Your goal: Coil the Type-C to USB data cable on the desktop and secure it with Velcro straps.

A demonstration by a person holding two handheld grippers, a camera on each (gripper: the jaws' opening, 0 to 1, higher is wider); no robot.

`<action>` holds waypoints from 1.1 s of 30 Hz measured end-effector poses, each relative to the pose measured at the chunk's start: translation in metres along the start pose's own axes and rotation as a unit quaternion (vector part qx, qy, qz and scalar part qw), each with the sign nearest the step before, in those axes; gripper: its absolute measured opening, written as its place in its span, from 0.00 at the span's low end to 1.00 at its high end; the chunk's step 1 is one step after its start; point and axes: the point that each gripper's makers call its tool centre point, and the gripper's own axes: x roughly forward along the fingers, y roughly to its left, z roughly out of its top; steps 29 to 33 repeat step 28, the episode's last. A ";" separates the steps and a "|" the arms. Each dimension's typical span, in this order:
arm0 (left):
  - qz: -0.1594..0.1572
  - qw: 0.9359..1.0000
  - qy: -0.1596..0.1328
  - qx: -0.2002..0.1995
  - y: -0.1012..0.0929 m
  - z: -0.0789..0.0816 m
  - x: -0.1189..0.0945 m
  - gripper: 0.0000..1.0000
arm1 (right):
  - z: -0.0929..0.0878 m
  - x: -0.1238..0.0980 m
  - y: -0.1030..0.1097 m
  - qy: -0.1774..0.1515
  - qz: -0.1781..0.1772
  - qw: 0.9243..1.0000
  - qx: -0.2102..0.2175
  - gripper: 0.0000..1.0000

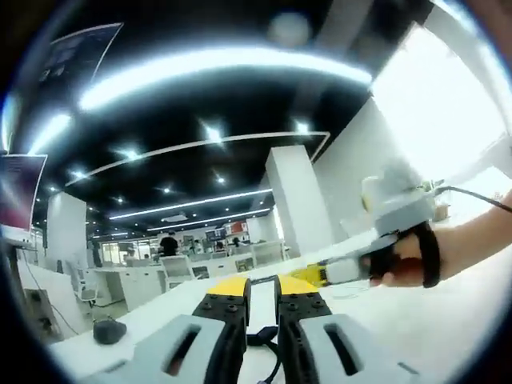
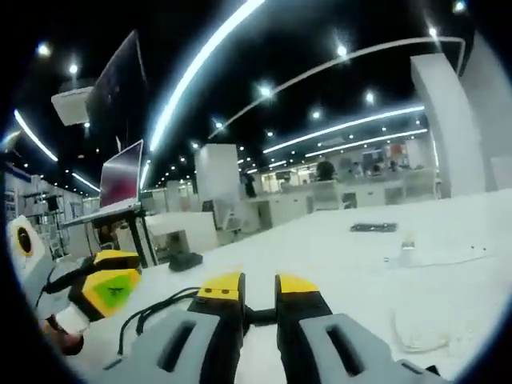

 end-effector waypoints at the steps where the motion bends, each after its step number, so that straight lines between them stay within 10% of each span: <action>1: -0.001 1.000 -0.003 -0.006 0.000 0.002 0.001 0.12 | 0.008 -0.017 -0.012 -0.011 -0.016 1.000 -0.006 0.15; 10: -0.021 0.996 -0.057 -0.070 -0.032 0.053 0.040 0.21 | 0.043 -0.116 -0.091 -0.054 -0.127 0.989 -0.057 0.26; 18: -0.041 0.999 0.022 -0.025 -0.066 -0.015 0.046 0.23 | 0.005 -0.134 -0.139 -0.052 -0.199 0.978 0.020 0.33; 33: -0.047 0.998 0.025 -0.025 -0.066 -0.022 0.042 0.34 | -0.010 -0.134 -0.139 -0.046 -0.213 0.975 -0.037 0.38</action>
